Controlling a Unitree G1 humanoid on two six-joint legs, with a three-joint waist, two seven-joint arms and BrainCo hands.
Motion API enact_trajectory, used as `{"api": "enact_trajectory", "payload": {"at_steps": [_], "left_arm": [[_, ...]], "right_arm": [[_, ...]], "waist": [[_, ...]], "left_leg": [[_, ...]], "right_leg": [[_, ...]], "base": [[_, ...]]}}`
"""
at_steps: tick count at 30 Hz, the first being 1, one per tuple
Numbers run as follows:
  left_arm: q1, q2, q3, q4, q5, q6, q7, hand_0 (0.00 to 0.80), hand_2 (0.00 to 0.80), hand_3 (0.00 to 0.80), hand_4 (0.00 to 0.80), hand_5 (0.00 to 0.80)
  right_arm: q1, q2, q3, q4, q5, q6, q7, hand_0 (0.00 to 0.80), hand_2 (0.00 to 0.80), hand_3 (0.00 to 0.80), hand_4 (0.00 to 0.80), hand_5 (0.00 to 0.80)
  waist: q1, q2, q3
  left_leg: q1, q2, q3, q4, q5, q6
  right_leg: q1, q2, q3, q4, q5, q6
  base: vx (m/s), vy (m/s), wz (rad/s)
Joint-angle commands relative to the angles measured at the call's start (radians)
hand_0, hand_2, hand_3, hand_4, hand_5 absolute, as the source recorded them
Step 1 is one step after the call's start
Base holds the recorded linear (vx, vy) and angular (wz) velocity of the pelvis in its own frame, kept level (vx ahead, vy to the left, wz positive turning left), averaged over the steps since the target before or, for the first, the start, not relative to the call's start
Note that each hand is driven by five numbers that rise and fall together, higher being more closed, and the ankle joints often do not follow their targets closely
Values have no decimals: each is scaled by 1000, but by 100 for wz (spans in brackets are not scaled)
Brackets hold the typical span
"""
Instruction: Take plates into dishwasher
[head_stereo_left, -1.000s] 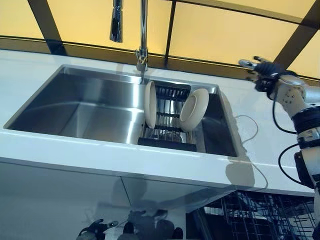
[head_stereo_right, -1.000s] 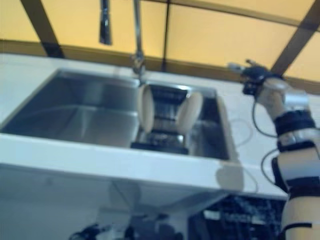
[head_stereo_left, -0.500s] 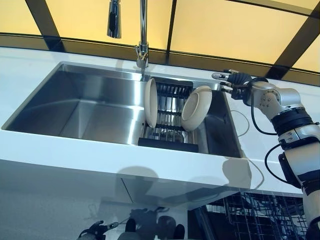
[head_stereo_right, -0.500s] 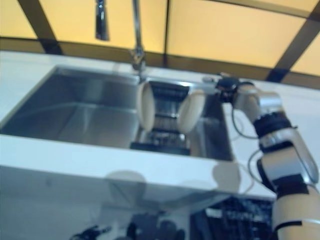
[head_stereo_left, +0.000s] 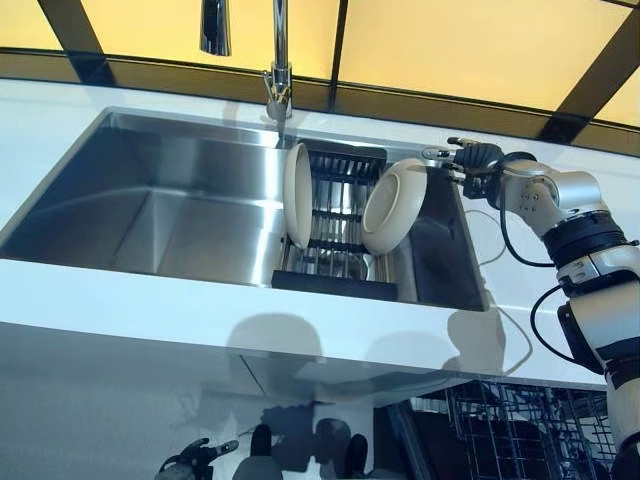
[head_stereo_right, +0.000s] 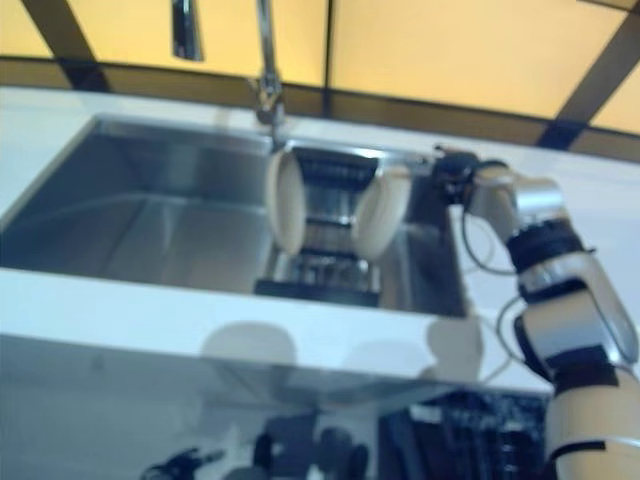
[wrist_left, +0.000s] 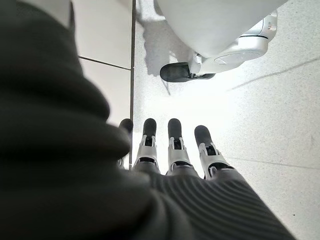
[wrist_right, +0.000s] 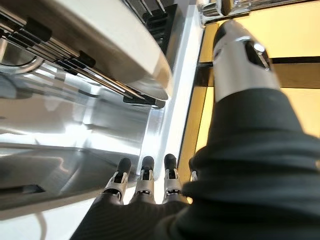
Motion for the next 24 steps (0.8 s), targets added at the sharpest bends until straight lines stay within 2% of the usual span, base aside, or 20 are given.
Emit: {"api": "enact_trajectory", "payload": {"at_steps": [1, 11, 24], "left_arm": [[-58, 6, -49, 27, -16, -1, -3, 0, 0, 0, 0, 0], [-62, 4, -55, 24, -28, -7, -1, 0, 0, 0, 0, 0], [-64, 5, -57, 21, -34, -14, -2, 0, 0, 0, 0, 0]], "right_arm": [[-141, -33, 72, 1, -25, -13, 25, 0, 0, 0, 0, 0], [-133, -9, 82, 6, -42, -12, 43, 0, 0, 0, 0, 0], [-121, 1, 77, -2, -10, -5, 51, 0, 0, 0, 0, 0]], "waist": [[7, -28, 9], [8, -22, 25], [8, -30, 34]], "left_leg": [[-17, -13, -27, -4, -14, 1], [-23, -17, -33, -4, -14, 2], [-22, -17, -32, -4, -15, 2]], "right_leg": [[41, -75, -15, 1, -4, 69], [36, -76, -11, 1, -5, 67], [34, -76, -9, 1, -4, 67]], "base": [[0, 0, 0], [0, 0, 0], [0, 0, 0]]}}
